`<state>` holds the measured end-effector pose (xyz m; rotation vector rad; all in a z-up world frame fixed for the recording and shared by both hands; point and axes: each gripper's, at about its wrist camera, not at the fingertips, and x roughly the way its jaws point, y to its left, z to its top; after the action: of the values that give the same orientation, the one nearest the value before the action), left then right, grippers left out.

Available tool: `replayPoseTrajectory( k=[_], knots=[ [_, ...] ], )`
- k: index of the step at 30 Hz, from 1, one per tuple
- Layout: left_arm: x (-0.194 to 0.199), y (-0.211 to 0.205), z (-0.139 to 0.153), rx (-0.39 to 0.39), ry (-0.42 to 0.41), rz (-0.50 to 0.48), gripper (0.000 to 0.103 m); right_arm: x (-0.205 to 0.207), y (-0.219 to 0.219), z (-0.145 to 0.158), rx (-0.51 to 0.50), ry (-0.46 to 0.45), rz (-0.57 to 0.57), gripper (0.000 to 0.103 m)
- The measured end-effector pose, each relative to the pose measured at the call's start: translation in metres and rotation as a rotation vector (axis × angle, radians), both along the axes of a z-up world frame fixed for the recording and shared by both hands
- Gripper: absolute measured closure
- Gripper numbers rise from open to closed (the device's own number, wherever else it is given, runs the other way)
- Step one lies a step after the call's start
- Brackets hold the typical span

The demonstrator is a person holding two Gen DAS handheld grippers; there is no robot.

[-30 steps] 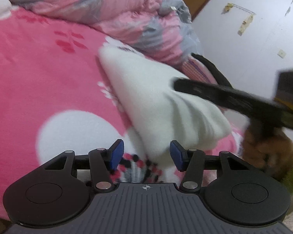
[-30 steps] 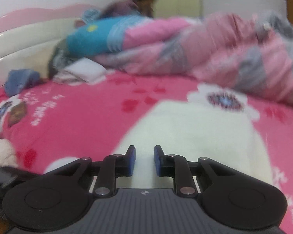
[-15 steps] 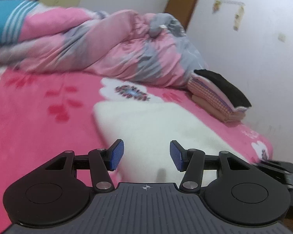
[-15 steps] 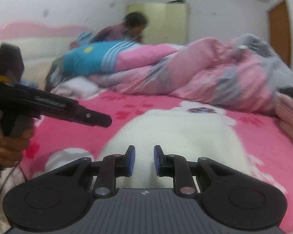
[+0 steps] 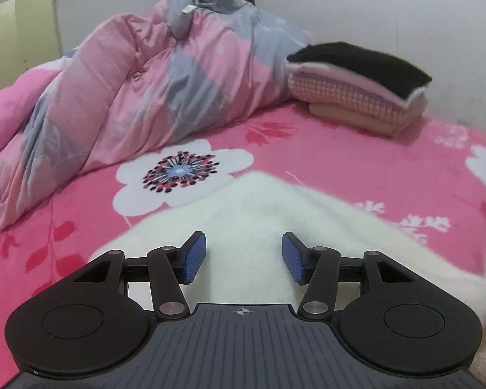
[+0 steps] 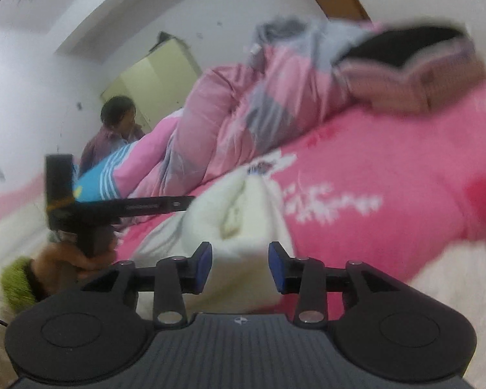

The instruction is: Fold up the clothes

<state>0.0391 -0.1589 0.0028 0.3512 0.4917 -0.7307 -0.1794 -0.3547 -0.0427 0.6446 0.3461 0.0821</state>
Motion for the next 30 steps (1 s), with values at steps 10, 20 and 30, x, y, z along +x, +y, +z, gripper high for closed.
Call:
replayPoseTrajectory(
  k=[10, 20, 30],
  knots=[
    [0.003, -0.023, 0.003, 0.029, -0.014, 0.04, 0.051, 0.018, -0.002, -0.016, 0.029, -0.047, 0.091, 0.053],
    [-0.001, -0.031, -0.002, 0.01, -0.018, 0.048, 0.053, 0.006, -0.001, -0.027, 0.067, -0.031, 0.059, 0.087],
    [-0.005, -0.027, -0.009, -0.041, -0.022, 0.026, 0.058, -0.002, 0.012, -0.023, -0.026, -0.001, 0.038, 0.088]
  ],
)
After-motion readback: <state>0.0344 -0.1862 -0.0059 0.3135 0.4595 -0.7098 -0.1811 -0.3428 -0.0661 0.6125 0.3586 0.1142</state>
